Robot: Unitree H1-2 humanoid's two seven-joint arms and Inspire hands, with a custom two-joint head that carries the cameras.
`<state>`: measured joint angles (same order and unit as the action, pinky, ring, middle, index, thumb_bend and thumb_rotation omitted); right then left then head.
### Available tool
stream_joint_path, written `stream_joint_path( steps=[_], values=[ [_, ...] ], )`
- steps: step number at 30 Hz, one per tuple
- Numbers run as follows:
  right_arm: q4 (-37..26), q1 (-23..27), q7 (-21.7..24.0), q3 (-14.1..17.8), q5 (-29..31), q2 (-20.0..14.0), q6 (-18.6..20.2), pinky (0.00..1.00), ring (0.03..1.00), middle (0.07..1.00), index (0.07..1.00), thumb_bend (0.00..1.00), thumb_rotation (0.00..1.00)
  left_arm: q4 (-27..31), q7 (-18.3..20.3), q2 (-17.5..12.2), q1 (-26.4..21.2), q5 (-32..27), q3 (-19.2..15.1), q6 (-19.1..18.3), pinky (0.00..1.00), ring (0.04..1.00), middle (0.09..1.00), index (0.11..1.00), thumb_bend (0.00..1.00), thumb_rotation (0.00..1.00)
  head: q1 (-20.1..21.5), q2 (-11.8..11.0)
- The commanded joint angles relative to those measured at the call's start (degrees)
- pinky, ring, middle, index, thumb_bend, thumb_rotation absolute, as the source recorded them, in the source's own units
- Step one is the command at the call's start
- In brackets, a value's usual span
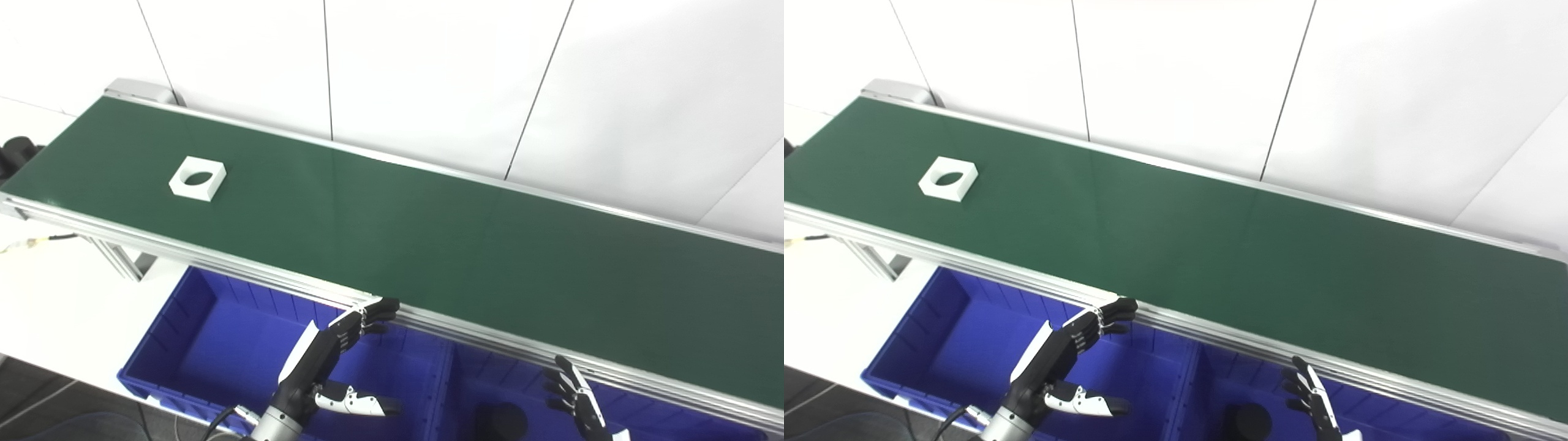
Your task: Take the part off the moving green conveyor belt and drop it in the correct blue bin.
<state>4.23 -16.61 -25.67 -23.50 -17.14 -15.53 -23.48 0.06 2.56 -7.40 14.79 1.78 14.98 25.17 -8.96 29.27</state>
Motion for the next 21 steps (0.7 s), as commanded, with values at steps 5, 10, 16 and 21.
stream_joint_path(
  steps=[5,10,16,21],
  values=[
    [-0.44,0.20,-2.38,-0.07,-0.65,-0.36,-3.44,0.68,0.757,0.801,0.888,0.94,0.51,6.26,1.28,-1.46,-2.60,0.02,-1.54,1.73,0.78,0.842,0.853,0.811,0.96,0.28,0.17,-0.11],
    [0.08,0.74,-3.58,-0.47,-1.00,-0.35,-3.45,0.66,0.739,0.787,0.877,0.96,0.51,8.49,2.06,-2.86,-4.97,0.21,-3.24,1.74,0.76,0.833,0.849,0.814,0.98,0.29,0.40,-0.38],
    [0.49,1.14,-4.55,-0.99,-0.92,-0.23,-3.45,0.62,0.731,0.792,0.869,0.96,0.51,10.95,4.56,-5.86,-8.12,1.01,-5.41,1.46,0.82,0.875,0.885,0.854,0.95,0.35,0.42,-0.59],
    [0.55,1.36,-5.38,-1.42,-0.95,-0.30,-3.45,0.61,0.725,0.790,0.866,0.97,0.50,11.68,6.44,-8.17,-10.51,2.61,-7.08,-0.46,0.82,0.887,0.901,0.866,0.94,0.38,0.33,-0.57]
  ],
)
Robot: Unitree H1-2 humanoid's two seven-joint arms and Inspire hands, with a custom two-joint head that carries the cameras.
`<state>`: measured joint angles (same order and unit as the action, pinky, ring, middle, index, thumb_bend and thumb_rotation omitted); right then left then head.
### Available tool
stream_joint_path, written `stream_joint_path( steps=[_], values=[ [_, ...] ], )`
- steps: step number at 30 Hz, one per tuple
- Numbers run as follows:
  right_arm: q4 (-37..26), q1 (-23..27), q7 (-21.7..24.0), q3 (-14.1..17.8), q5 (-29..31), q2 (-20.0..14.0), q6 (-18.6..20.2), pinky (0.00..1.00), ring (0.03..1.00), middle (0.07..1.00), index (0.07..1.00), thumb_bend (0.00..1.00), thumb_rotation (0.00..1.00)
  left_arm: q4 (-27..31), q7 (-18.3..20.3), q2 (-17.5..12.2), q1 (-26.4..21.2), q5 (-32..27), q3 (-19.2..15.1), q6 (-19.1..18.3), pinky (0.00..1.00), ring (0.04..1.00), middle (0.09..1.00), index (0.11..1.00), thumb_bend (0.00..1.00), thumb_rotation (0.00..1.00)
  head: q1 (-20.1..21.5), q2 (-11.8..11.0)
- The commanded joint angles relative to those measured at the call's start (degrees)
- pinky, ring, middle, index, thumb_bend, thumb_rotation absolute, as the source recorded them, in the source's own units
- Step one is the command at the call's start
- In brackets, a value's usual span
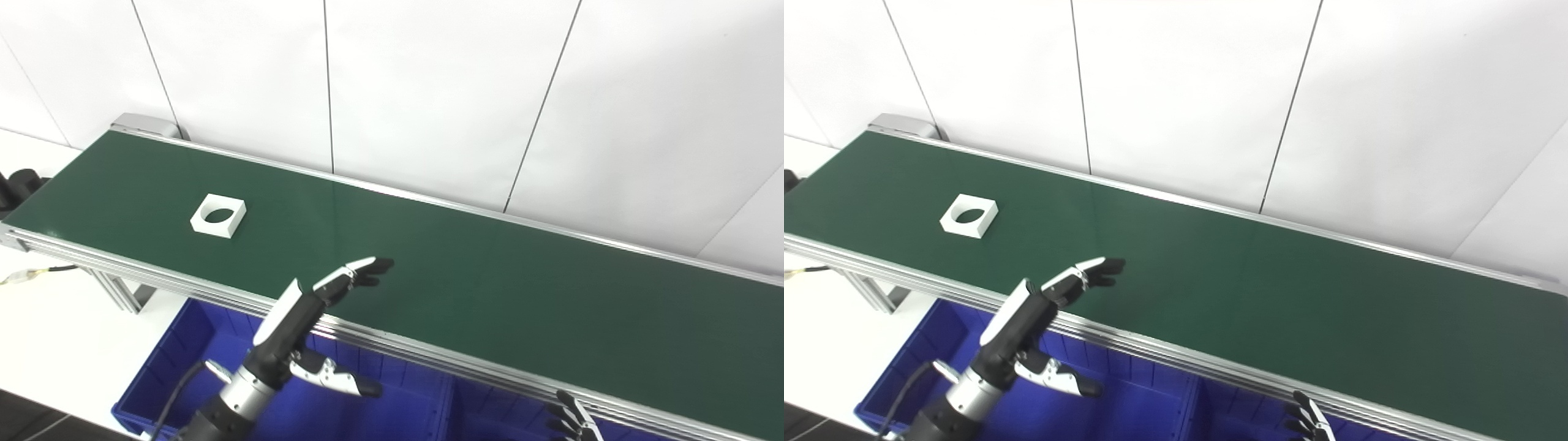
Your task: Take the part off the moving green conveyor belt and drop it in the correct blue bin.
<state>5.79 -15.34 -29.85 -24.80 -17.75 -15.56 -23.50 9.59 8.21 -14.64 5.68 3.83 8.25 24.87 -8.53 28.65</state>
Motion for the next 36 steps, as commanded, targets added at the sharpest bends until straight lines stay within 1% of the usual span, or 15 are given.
stream_joint_path(
  steps=[1,3,7,8,10,13,17,20,24,26,29,30,32,34,36],
  values=[
    [-1.02,0.13,-1.36,-0.21,-0.43,-0.33,-3.42,0.61,0.723,0.790,0.866,0.98,0.50,2.19,1.10,-1.32,-1.80,0.86,-0.60,-0.51,0.83,0.895,0.908,0.872,0.93,0.40,-0.12,0.04],
    [-1.05,0.14,-1.47,-0.28,-0.56,-0.41,-3.42,0.61,0.716,0.787,0.865,0.97,0.51,1.87,1.68,-2.22,-3.09,0.92,-1.38,-1.53,0.83,0.893,0.908,0.873,0.93,0.40,-0.15,0.01],
    [-0.80,0.36,-2.09,-0.62,-0.92,-0.63,-3.42,0.60,0.704,0.778,0.859,0.98,0.51,2.09,2.87,-3.90,-5.63,1.98,-2.85,-6.77,0.84,0.900,0.917,0.877,0.92,0.40,-0.28,-0.24],
    [-0.71,0.40,-2.28,-0.69,-0.92,-0.63,-3.42,0.59,0.702,0.776,0.858,0.98,0.51,1.13,3.23,-4.21,-6.73,1.09,-3.14,-6.92,0.84,0.900,0.916,0.876,0.92,0.40,-0.33,-0.37],
    [-0.59,0.45,-2.59,-0.80,-0.81,-0.64,-3.42,0.60,0.695,0.767,0.850,0.99,0.52,-0.38,3.90,-4.74,-8.65,0.60,-3.53,-7.19,0.80,0.885,0.911,0.880,0.89,0.39,-0.41,-0.50],
    [-0.29,0.70,-3.12,-1.14,-0.42,-0.85,-3.42,0.61,0.693,0.759,0.846,0.99,0.51,-2.29,4.67,-5.78,-11.40,2.18,-3.72,-8.01,0.81,0.888,0.914,0.886,0.88,0.40,-0.93,-1.10],
    [0.18,1.04,-3.93,-1.79,0.17,-1.27,-3.42,0.62,0.694,0.757,0.845,0.98,0.50,-6.22,4.74,-6.73,-14.89,3.99,-3.76,-6.98,0.80,0.876,0.907,0.885,0.88,0.39,-1.86,-1.68],
    [0.37,1.01,-3.88,-1.72,0.94,-1.35,-3.42,0.63,0.701,0.765,0.851,0.99,0.49,-9.37,4.69,-7.55,-17.43,5.94,-3.79,-6.61,0.82,0.884,0.905,0.886,0.89,0.40,-2.50,-1.88],
    [0.43,1.02,-3.73,-1.71,1.83,-1.60,-3.42,0.65,0.720,0.771,0.862,0.99,0.49,-11.42,4.84,-9.11,-20.13,9.61,-3.70,-7.76,0.85,0.900,0.914,0.891,0.89,0.39,-3.39,-2.23],
    [0.51,1.02,-3.84,-1.68,2.02,-1.62,-3.42,0.66,0.724,0.774,0.866,0.99,0.49,-12.96,4.56,-9.81,-21.51,11.28,-3.67,-7.01,0.87,0.908,0.914,0.890,0.88,0.38,-3.70,-2.41],
    [0.77,1.40,-3.92,-1.69,2.52,-1.86,-3.43,0.67,0.722,0.768,0.865,0.98,0.48,-14.74,4.83,-10.68,-23.53,13.06,-3.49,-7.55,0.89,0.922,0.919,0.896,0.89,0.39,-4.98,-3.00],
    [1.01,1.64,-4.07,-1.74,2.65,-1.99,-3.43,0.67,0.721,0.767,0.865,0.98,0.48,-15.61,5.03,-10.98,-24.40,13.39,-3.42,-7.86,0.89,0.923,0.920,0.897,0.89,0.40,-6.15,-3.31],
    [1.58,2.22,-4.78,-2.19,2.67,-2.47,-3.43,0.65,0.716,0.764,0.863,0.97,0.48,-17.00,5.16,-11.45,-25.75,14.45,-3.25,-8.63,0.86,0.915,0.921,0.893,0.89,0.37,-7.18,-3.54],
    [2.22,2.84,-5.56,-2.82,2.79,-3.07,-3.43,0.61,0.700,0.766,0.863,0.95,0.48,-18.04,5.15,-11.77,-26.74,15.63,-3.03,-9.42,0.83,0.899,0.914,0.888,0.90,0.34,-8.16,-3.83],
    [2.82,3.16,-6.15,-3.25,3.11,-3.59,-3.43,0.61,0.708,0.773,0.870,0.95,0.49,-19.81,5.18,-12.28,-27.81,16.19,-2.72,-8.99,0.82,0.896,0.913,0.889,0.90,0.32,-8.92,-4.08]
  ],
)
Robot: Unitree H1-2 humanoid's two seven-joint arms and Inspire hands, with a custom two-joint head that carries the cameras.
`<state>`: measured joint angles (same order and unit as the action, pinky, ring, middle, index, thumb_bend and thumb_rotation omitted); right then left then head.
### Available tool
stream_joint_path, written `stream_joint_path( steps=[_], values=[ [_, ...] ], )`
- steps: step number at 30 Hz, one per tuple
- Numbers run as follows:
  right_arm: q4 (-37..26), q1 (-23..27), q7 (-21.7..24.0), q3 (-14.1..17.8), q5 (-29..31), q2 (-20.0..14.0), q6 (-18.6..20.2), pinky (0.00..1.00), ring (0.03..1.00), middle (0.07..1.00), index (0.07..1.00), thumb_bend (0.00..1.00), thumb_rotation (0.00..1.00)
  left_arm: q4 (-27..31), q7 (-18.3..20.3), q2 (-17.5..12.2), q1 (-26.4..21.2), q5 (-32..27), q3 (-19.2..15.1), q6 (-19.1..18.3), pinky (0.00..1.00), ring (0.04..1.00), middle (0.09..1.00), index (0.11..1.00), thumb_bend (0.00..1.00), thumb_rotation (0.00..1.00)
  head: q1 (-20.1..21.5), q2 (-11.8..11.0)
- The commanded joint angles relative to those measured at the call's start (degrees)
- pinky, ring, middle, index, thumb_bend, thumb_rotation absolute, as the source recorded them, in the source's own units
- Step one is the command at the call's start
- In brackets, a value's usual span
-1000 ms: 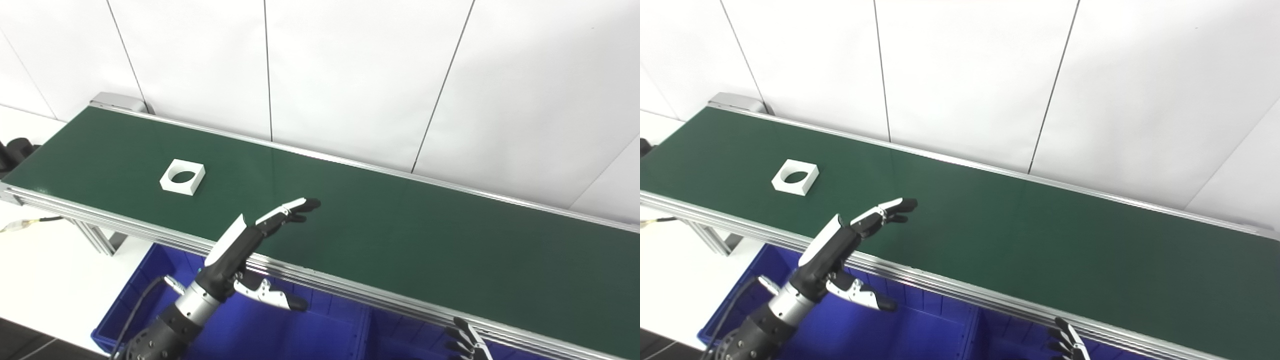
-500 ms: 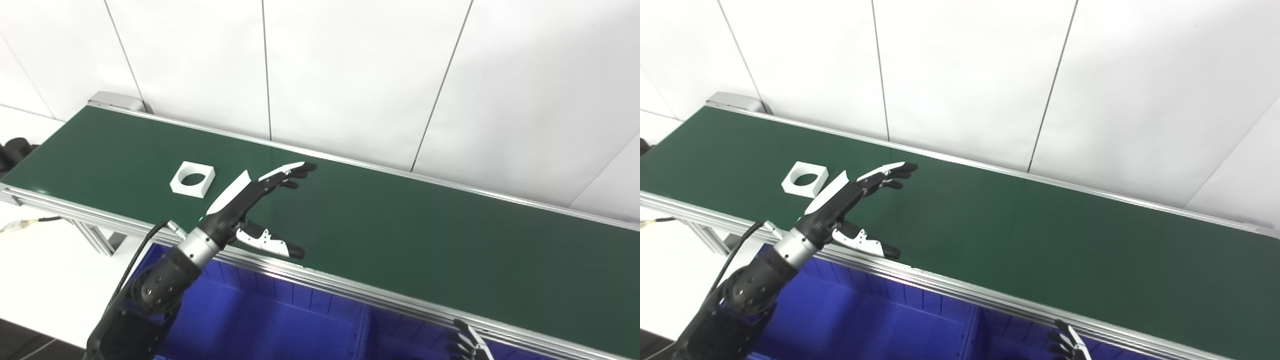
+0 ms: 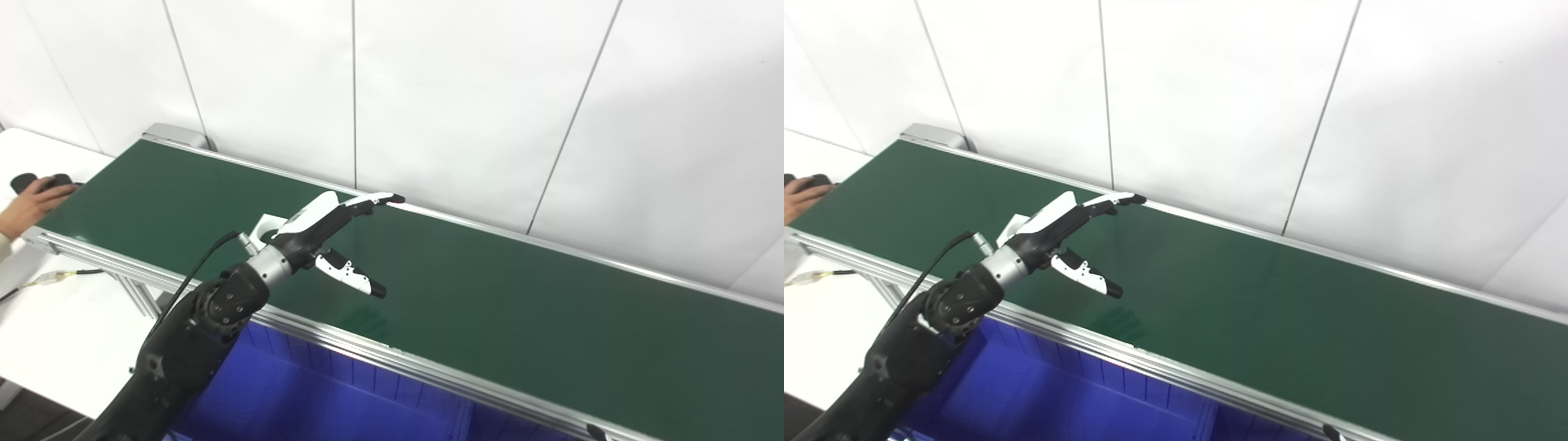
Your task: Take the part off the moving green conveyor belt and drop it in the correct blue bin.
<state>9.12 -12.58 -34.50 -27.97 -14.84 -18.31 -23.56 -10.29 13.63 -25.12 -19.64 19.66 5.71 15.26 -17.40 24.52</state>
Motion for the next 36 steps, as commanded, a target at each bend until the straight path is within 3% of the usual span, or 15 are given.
stream_joint_path(
  steps=[1,8,12,15,20,25,32,36],
  values=[
    [-0.24,0.51,-1.83,-0.26,0.26,-1.06,-3.37,0.63,0.717,0.773,0.875,0.97,0.50,-0.71,-0.24,-2.01,-2.93,0.58,-0.03,0.90,0.82,0.897,0.918,0.893,0.90,0.33,-0.17,0.03],
    [0.07,1.30,-2.51,-1.69,3.12,-1.89,-3.36,0.70,0.733,0.769,0.890,0.98,0.47,-2.94,0.55,-3.25,-4.72,1.35,0.16,-1.39,0.82,0.915,0.934,0.896,0.90,0.32,-0.88,0.01],
    [0.17,1.56,-3.33,-2.39,2.94,-2.22,-3.36,0.72,0.743,0.774,0.899,0.97,0.48,-2.89,0.97,-4.71,-5.24,3.21,0.18,-4.54,0.79,0.911,0.935,0.895,0.92,0.32,-0.63,0.15],
    [0.18,1.68,-4.00,-2.95,2.65,-2.53,-3.36,0.73,0.750,0.780,0.904,0.97,0.50,-4.13,1.19,-6.27,-6.03,4.40,0.44,-4.91,0.77,0.904,0.934,0.899,0.92,0.31,-0.51,0.14],
    [0.19,1.87,-5.31,-3.72,2.76,-2.80,-3.36,0.71,0.740,0.768,0.900,0.95,0.51,-7.35,1.39,-8.55,-7.85,5.60,1.28,-4.54,0.82,0.919,0.937,0.906,0.94,0.27,-0.47,0.17],
    [-0.27,1.78,-6.63,-4.41,3.04,-3.07,-3.36,0.75,0.740,0.768,0.901,0.95,0.52,-11.79,-0.44,-10.33,-9.87,9.33,2.69,-3.92,0.84,0.918,0.933,0.908,0.97,0.28,-0.24,0.22],
    [-0.44,2.06,-8.67,-5.71,2.90,-3.54,-3.37,0.75,0.727,0.752,0.900,0.96,0.53,-17.57,-3.12,-11.17,-11.97,13.69,4.56,-3.52,0.85,0.913,0.926,0.892,0.99,0.20,-0.21,0.13],
    [-0.65,2.06,-8.43,-6.10,3.57,-3.85,-3.37,0.77,0.739,0.757,0.906,0.95,0.53,-20.00,-5.88,-10.59,-12.43,16.22,5.99,-3.43,0.94,0.956,0.942,0.893,1.00,0.18,0.08,0.09]
  ],
)
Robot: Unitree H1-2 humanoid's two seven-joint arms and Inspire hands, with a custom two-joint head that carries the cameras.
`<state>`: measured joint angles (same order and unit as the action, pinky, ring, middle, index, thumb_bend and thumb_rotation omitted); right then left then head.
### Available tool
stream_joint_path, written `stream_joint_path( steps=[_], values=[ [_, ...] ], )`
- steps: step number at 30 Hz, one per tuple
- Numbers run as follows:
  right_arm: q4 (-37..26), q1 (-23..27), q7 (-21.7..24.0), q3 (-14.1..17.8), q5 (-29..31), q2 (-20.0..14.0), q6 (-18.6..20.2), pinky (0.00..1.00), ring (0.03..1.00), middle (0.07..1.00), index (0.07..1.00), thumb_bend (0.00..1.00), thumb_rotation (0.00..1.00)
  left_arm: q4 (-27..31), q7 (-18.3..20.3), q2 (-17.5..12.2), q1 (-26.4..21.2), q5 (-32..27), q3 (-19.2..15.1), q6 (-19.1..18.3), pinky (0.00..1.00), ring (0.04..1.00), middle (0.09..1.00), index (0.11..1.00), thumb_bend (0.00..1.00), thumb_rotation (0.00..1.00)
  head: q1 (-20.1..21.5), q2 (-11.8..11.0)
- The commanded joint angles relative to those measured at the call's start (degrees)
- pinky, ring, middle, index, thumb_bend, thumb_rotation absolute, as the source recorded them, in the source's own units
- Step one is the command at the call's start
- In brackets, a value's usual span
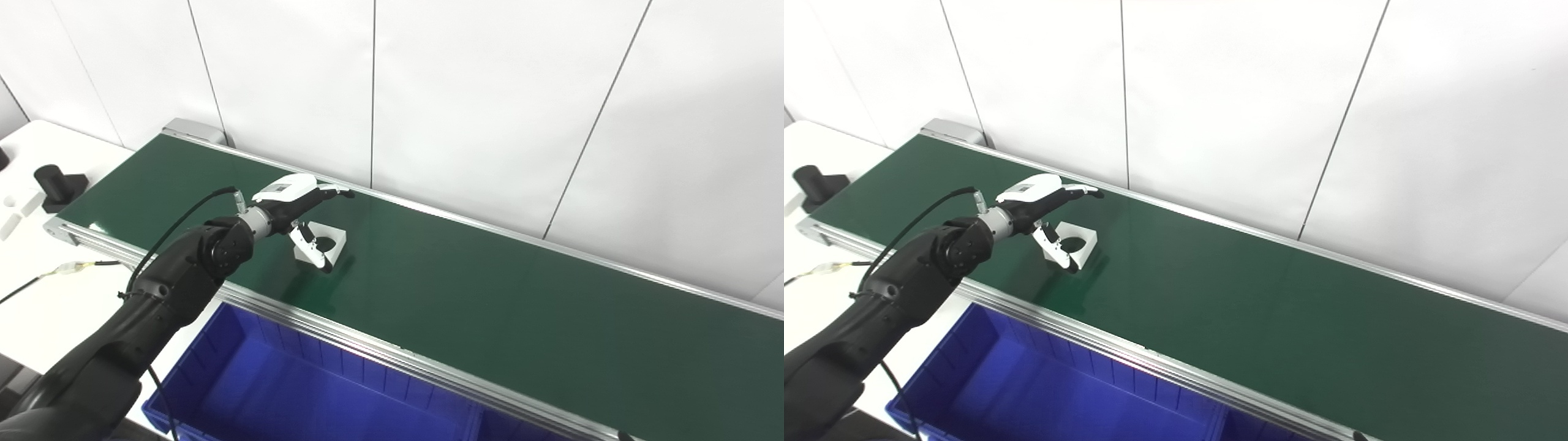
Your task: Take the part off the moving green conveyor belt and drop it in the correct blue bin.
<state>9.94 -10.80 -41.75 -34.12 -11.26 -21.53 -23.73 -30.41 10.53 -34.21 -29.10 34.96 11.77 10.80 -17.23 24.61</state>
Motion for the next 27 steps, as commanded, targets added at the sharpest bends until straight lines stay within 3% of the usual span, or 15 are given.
stream_joint_path(
  steps=[1,4,10,16,23,26,27],
  values=[
    [-1.47,0.31,-1.40,-0.11,-0.29,-0.77,-3.19,0.78,0.739,0.757,0.906,0.95,0.53,-0.65,-3.90,-1.20,-3.16,2.12,0.60,0.88,0.94,0.957,0.943,0.893,1.00,0.18,-0.09,0.00],
    [-1.32,0.48,-2.46,-0.63,-0.73,-0.97,-3.19,0.76,0.725,0.744,0.891,0.96,0.53,-2.05,-5.64,-0.63,-3.72,4.37,2.22,0.20,1.00,0.984,0.966,0.911,1.00,0.20,0.19,-0.05],
    [-1.79,0.24,-3.19,-1.01,-0.43,-1.11,-3.19,0.79,0.724,0.742,0.893,0.96,0.53,-4.99,-7.93,1.37,-5.12,7.64,5.42,-1.63,1.00,0.985,0.970,0.926,0.99,0.21,0.40,0.10],
    [-2.27,0.06,-3.98,-1.31,-0.47,-1.32,-3.19,0.76,0.718,0.744,0.877,0.95,0.51,-9.20,-14.03,4.62,-6.47,10.05,7.94,-1.24,0.96,0.951,0.945,0.918,0.95,0.18,0.51,0.65],
    [-3.54,-0.82,-4.05,-1.02,0.11,-1.23,-3.19,0.77,0.733,0.757,0.884,0.93,0.51,-14.18,-19.31,9.18,-8.06,7.31,8.05,2.87,0.88,0.894,0.902,0.881,0.83,0.12,0.76,1.24],
    [-3.98,-1.24,-4.33,-0.87,-0.04,-1.28,-3.19,0.75,0.722,0.754,0.879,0.92,0.50,-16.53,-21.58,10.62,-8.96,6.98,8.60,4.54,0.81,0.843,0.849,0.835,0.78,0.04,0.98,1.91],
    [-4.22,-1.48,-4.31,-0.72,0.08,-1.19,-3.19,0.75,0.720,0.756,0.883,0.92,0.50,-17.01,-21.68,11.21,-9.19,6.55,8.52,4.55,0.68,0.763,0.782,0.769,0.69,0.01,0.88,2.06]
  ],
)
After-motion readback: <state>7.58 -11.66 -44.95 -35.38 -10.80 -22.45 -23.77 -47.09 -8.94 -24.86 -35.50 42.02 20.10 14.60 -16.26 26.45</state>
